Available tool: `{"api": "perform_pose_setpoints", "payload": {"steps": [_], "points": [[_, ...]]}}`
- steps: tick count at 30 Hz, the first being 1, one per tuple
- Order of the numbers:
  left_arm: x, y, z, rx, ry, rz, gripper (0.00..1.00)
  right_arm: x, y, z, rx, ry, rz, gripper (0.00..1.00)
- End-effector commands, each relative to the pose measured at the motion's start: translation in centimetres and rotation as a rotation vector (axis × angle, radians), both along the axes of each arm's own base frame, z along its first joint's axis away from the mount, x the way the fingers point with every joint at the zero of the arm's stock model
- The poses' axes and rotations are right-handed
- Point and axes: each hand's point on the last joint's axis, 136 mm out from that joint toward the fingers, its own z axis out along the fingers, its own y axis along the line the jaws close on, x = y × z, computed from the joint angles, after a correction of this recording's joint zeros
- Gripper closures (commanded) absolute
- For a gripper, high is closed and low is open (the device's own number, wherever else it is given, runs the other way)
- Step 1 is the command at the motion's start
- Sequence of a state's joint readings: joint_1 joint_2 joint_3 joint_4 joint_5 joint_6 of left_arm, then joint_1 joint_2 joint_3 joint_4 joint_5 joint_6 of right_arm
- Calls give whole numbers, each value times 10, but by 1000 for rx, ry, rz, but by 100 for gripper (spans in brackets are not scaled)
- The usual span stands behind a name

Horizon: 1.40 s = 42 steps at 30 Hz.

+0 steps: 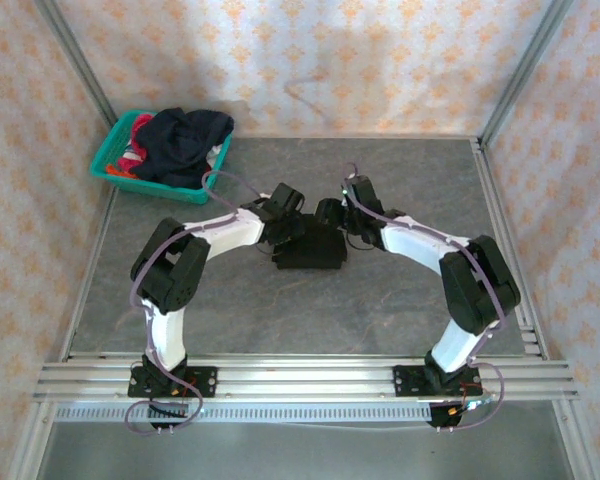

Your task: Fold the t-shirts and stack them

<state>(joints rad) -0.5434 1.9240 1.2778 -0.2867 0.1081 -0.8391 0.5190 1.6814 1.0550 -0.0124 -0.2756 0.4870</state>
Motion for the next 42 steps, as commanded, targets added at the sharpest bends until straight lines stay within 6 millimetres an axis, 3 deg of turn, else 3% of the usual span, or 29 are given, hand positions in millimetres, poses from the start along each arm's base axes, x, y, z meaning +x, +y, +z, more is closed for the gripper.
{"api": "perform_pose_setpoints", "payload": {"steps": [1,4,7,13,15,20,23,28,32,35,42], "points": [[2,18,56,33,-137,37,64,-12,-6,12,-76,-44,-21,46],[-8,43,86,118,-196,61,61,-21,-3,8,-144,-48,-26,42],[-27,71,104,201,-231,81,59,-26,4,1,-206,-45,-16,30],[-75,118,113,297,-250,112,51,-27,33,-20,-312,-50,42,18],[-90,129,115,303,-266,112,42,-27,41,-29,-369,-52,66,17],[-125,149,126,312,-326,61,7,-26,47,-57,-454,-17,104,13],[-141,160,136,320,-370,35,0,-25,46,-71,-514,0,141,12],[-153,159,149,328,-431,-70,0,-28,32,-88,-607,52,234,7],[-152,143,157,309,-475,-188,0,-22,0,-86,-689,80,300,6],[-150,119,160,254,-530,-312,0,-12,-29,-85,-710,139,334,6],[-144,82,166,208,-625,-491,0,27,-95,-70,-751,232,353,2]]}}
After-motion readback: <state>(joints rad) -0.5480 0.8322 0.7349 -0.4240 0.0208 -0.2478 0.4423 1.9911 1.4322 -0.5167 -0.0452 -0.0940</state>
